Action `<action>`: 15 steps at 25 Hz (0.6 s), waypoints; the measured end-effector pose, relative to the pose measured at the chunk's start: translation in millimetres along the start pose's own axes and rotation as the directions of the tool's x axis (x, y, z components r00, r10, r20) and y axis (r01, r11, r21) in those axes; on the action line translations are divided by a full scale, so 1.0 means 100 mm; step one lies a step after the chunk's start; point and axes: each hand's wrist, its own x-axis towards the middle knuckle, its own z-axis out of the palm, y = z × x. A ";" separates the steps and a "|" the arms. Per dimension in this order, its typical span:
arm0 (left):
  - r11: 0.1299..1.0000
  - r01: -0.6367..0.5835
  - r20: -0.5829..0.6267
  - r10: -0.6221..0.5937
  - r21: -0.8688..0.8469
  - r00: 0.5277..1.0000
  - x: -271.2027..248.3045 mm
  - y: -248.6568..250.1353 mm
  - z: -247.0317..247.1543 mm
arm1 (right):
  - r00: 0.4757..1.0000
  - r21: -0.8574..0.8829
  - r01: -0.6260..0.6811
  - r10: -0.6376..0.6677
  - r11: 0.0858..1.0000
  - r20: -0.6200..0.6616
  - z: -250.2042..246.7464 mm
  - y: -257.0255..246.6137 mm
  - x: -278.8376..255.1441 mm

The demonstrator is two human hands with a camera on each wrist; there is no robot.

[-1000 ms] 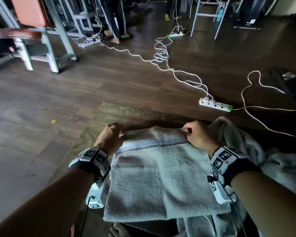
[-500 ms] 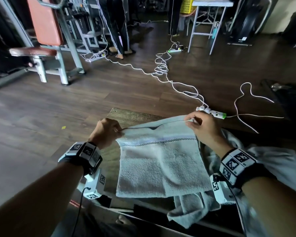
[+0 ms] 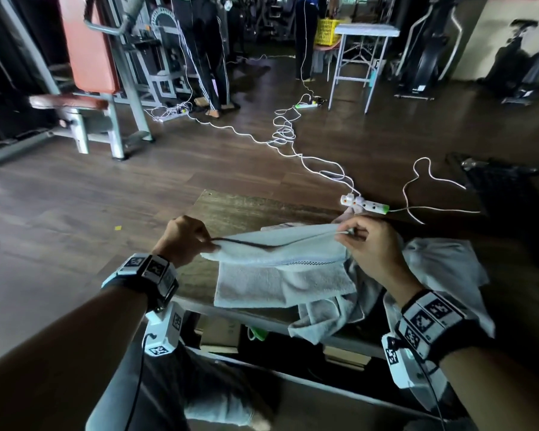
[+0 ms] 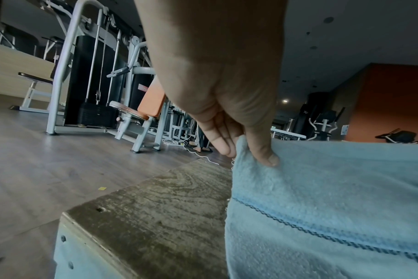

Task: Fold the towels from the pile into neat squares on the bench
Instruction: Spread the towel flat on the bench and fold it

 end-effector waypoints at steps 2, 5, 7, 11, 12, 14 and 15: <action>1.000 -0.002 0.002 0.002 0.001 1.000 -0.09 0.04 -0.04 | 0.999 0.001 -0.032 0.032 0.999 -0.015 -0.04 -0.09 -0.09; 0.997 -0.037 0.056 0.033 0.071 0.998 -0.16 0.14 -0.05 | 0.998 -0.016 -0.032 0.031 0.999 -0.045 -0.09 -0.18 -0.18; 0.990 -0.060 0.072 0.051 0.131 0.996 -0.19 0.19 -0.04 | 0.997 -0.014 -0.042 0.041 0.999 -0.066 -0.11 -0.19 -0.21; 0.999 -0.049 0.024 0.049 0.001 0.999 -0.17 0.15 -0.03 | 0.988 -0.094 -0.151 0.150 0.984 -0.021 -0.20 -0.13 -0.23; 0.998 -0.059 0.030 0.059 0.000 0.998 -0.17 0.15 -0.01 | 0.984 -0.129 -0.176 0.177 0.976 -0.003 -0.22 -0.10 -0.24; 0.997 -0.083 0.050 0.082 0.011 0.995 -0.16 0.16 0.01 | 0.977 -0.174 -0.205 0.211 0.963 0.016 -0.24 -0.06 -0.25; 0.996 -0.090 0.059 0.089 0.018 0.994 -0.16 0.17 0.03 | 0.975 -0.187 -0.215 0.221 0.959 0.015 -0.24 -0.04 -0.26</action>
